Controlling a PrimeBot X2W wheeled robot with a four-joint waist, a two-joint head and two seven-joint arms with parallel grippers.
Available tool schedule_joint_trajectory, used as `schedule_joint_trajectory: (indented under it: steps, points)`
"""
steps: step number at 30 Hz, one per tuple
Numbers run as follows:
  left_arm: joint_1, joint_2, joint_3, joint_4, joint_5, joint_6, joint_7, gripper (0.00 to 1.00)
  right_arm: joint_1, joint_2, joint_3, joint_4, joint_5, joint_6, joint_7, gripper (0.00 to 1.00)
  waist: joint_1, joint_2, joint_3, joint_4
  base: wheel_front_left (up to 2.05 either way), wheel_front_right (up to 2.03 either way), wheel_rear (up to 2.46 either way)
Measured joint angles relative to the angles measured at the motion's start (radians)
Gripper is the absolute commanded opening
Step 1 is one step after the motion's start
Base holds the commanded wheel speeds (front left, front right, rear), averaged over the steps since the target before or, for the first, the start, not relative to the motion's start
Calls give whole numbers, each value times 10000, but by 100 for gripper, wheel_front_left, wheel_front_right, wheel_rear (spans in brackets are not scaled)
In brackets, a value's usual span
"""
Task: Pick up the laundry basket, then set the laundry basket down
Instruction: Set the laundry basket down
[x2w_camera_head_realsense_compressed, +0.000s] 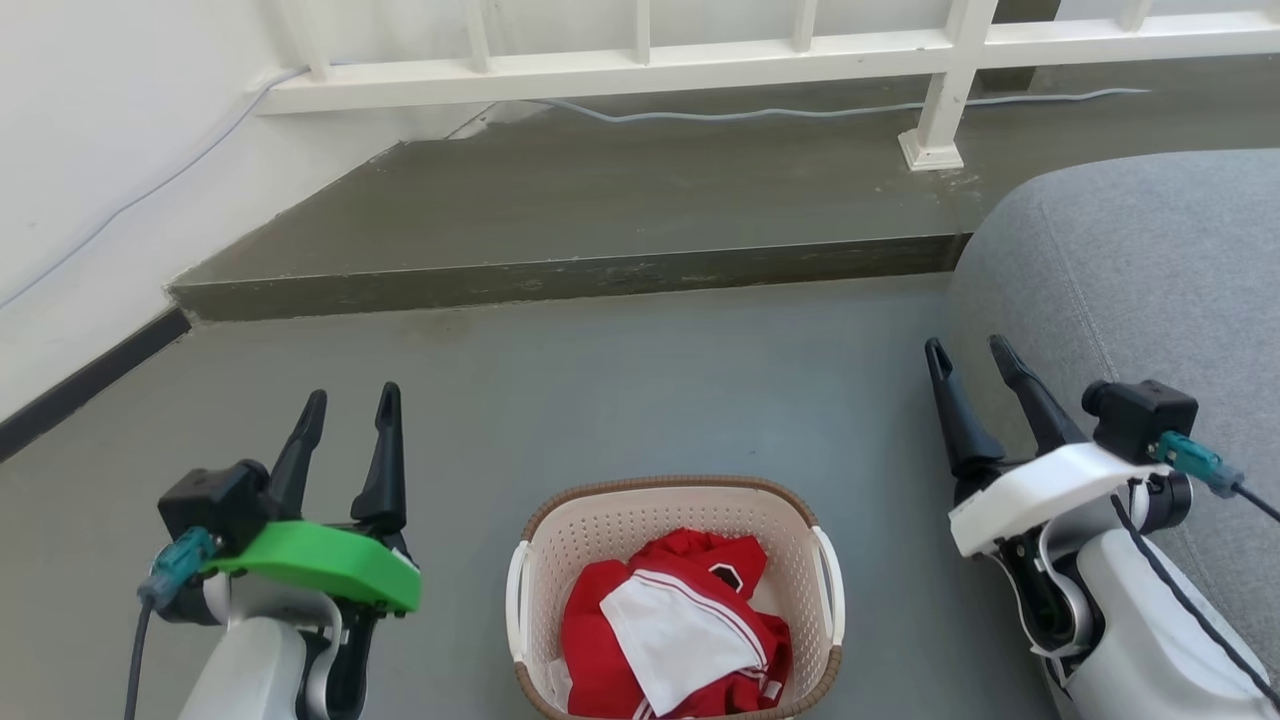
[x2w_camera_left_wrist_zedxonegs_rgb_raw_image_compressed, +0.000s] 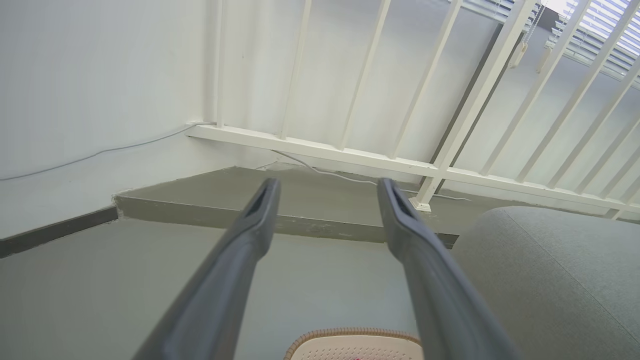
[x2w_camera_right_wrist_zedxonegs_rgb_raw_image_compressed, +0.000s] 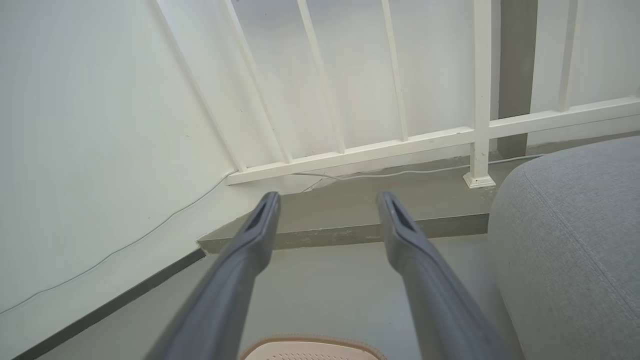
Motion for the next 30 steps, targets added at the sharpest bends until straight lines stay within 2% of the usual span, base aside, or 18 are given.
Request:
schedule_joint_trajectory:
  steps: [15, 19, 30]
  points:
    - [1070, -230, 681, -884, 890, -58, 0, 100, 973, 263, -675, -1028, -815, 123, -10, 100, 0, 0, -31, 32, 0, 0, 0]
    - [1292, -299, 767, -1037, 1012, -144, 0, 100, 1235, 309, -715, -1127, -936, 270, -10, 100, 0, 0, -15, 20, 0, 0, 0]
    - [1526, -468, 959, -1312, 1430, -305, -2, 100, 1515, 343, -1043, -1271, -1444, 364, -10, 100, 0, 0, 19, -67, 0, 0, 0]
